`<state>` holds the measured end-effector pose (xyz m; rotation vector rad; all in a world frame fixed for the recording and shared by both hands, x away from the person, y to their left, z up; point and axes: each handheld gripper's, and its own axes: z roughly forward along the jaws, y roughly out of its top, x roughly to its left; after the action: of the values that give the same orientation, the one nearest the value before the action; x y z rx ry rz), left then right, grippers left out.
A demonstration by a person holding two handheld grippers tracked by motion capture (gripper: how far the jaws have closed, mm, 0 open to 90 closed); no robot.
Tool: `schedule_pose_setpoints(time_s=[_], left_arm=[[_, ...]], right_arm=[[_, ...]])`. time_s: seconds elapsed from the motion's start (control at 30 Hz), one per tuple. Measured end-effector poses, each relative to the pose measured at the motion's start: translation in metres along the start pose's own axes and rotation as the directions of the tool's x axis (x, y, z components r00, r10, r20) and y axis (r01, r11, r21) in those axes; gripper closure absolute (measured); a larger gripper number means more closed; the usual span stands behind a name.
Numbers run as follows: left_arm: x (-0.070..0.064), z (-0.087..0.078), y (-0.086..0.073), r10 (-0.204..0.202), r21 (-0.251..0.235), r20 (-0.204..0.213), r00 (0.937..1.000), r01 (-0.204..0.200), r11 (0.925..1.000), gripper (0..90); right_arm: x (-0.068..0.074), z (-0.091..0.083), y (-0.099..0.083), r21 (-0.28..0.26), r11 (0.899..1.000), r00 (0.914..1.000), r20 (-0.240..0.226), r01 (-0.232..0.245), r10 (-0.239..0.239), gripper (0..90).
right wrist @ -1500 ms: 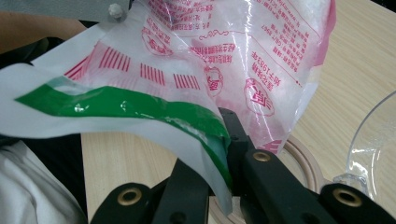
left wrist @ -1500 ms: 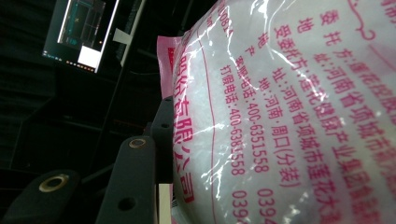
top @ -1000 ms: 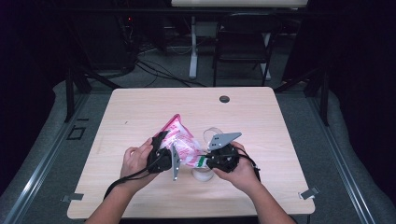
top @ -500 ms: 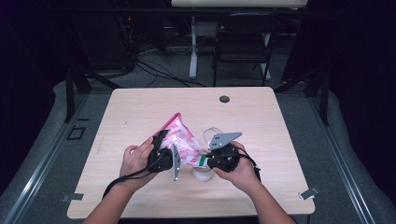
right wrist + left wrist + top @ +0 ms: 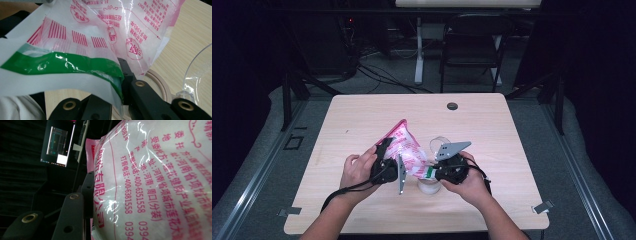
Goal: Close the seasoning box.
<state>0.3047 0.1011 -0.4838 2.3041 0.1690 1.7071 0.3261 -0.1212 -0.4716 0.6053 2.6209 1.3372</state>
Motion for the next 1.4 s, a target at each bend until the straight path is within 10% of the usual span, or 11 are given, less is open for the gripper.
schedule_pose_setpoints(time_s=[1.4], left_arm=[[0.0015, -0.0032, 0.0063, 0.063, -0.018, -0.032, 0.9975, -0.063, 0.9978, 61.6]], right_arm=[[-0.0027, 0.0002, -0.0013, -0.001, 1.000, 0.9998, 0.019, -0.012, 0.012, 90.0]])
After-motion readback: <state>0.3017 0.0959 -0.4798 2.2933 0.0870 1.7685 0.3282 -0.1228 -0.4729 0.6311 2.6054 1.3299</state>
